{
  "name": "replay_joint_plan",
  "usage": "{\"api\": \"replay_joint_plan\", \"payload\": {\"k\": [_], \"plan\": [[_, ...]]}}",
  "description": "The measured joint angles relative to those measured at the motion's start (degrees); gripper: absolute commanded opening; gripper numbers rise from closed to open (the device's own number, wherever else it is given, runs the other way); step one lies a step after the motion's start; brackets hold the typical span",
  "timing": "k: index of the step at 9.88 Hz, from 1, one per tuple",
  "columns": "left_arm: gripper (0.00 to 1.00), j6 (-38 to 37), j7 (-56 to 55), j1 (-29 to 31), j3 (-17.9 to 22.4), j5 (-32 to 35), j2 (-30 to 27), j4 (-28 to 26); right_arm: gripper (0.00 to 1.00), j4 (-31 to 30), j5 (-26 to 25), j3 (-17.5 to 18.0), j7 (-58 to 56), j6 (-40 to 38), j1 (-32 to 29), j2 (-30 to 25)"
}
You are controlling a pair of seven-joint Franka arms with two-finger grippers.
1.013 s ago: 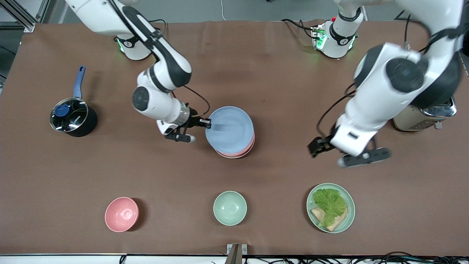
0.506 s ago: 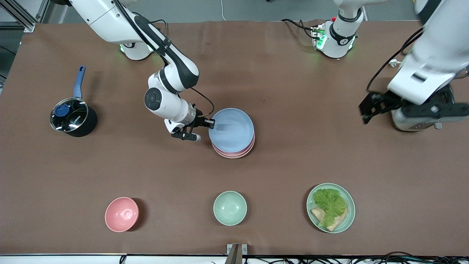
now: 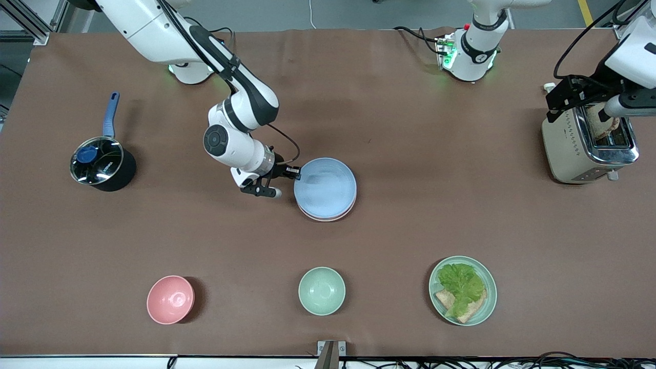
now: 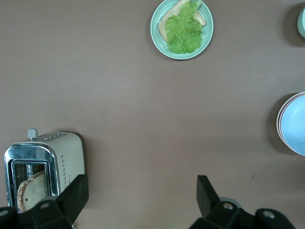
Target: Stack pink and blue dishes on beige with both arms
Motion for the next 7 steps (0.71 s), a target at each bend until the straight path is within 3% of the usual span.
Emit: {"api": "replay_joint_plan", "payload": {"k": [1, 3, 7], "plan": [[1.0, 0.0, -0.1, -0.2, 0.0, 0.0, 0.2, -0.4, 1.0, 0.6, -0.2, 0.0, 0.0, 0.5, -0.1, -0.2], [1.0, 0.0, -0.1, -0.2, 0.0, -0.1, 0.5, -0.8, 1.0, 2.4, -0.9, -0.2, 0.1, -3.2, -1.0, -4.6], [1.0, -1.0, -0.2, -0.4, 0.0, -1.0, 0.5, -0.9, 1.0, 8.6, -15.7, -2.5, 0.4, -34.4, -10.7, -23.7]]}}
